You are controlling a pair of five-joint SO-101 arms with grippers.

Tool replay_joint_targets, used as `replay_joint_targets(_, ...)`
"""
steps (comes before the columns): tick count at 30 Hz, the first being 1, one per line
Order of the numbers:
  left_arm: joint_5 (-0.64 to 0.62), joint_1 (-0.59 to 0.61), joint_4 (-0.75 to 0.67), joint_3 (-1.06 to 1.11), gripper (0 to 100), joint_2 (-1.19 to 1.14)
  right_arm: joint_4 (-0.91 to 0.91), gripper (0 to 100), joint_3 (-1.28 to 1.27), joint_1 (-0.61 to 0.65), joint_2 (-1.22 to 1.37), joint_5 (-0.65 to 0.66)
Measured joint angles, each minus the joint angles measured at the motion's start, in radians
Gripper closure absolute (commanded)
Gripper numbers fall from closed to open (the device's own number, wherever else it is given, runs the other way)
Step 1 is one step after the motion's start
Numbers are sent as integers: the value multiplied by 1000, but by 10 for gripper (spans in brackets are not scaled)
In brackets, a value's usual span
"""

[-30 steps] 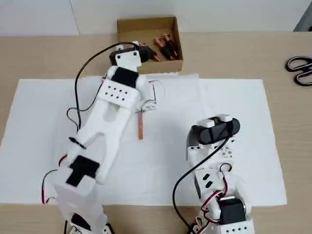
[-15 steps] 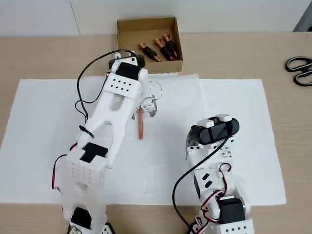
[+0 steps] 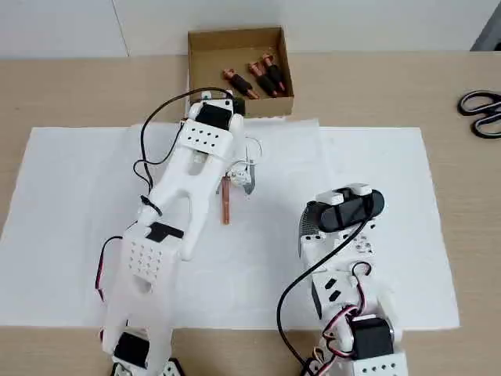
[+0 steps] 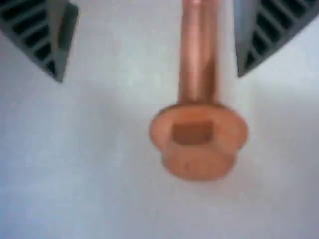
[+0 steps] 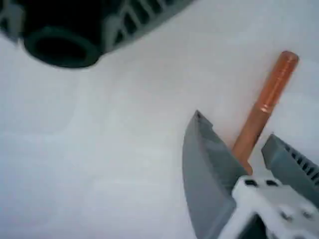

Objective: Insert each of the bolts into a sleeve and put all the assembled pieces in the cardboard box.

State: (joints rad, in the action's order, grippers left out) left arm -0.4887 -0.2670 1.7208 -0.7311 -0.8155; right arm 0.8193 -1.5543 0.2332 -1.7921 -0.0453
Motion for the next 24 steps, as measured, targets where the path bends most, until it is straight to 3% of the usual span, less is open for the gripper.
replay_joint_targets(12,11,18,2,-124,791,-118,0,994,0,0,0,0)
replay_joint_targets(18,9,11,-8,-130,1000,-118,0,994,0,0,0,0)
replay_joint_targets(24,28,12,-6,-137,994,-124,0,994,0,0,0,0)
